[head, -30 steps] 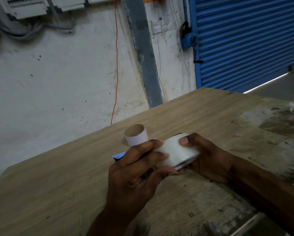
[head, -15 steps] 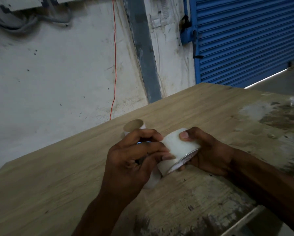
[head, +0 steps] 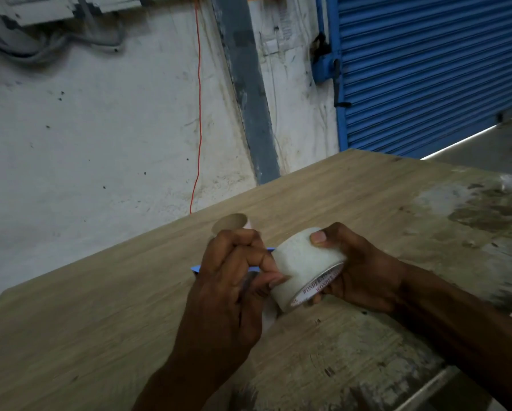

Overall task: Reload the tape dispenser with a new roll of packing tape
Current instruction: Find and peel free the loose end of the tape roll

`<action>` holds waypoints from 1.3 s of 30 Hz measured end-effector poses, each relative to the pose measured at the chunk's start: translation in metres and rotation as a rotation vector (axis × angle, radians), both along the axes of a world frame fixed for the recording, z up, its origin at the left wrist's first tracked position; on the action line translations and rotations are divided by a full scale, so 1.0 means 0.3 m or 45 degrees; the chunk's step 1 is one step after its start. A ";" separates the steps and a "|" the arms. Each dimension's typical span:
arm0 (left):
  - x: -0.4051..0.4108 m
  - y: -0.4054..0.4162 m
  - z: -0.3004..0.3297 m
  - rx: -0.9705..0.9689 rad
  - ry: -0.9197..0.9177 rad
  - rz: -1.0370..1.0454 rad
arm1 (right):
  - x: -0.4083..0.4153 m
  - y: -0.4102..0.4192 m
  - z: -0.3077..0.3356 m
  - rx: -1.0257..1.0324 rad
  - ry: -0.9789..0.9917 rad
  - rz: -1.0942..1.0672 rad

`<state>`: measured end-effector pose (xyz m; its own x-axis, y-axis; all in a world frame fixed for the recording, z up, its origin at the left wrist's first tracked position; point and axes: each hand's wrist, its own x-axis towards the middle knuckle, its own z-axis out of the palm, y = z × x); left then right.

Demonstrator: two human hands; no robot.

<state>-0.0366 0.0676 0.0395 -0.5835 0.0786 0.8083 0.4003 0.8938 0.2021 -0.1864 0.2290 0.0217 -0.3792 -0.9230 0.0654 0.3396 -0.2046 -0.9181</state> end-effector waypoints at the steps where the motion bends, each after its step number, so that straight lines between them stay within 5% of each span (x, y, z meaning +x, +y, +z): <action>1: 0.005 -0.004 0.006 0.039 0.018 0.013 | 0.002 0.000 0.002 -0.002 0.000 0.012; 9: 0.004 -0.009 -0.032 -0.016 0.023 -0.032 | -0.007 0.003 -0.009 -0.016 -0.069 0.016; 24: -0.001 0.033 -0.048 0.326 0.047 -0.047 | -0.006 -0.003 -0.014 0.007 -0.068 -0.038; 39: 0.005 0.034 -0.034 0.166 0.046 0.000 | 0.009 0.002 0.003 -0.025 0.010 0.022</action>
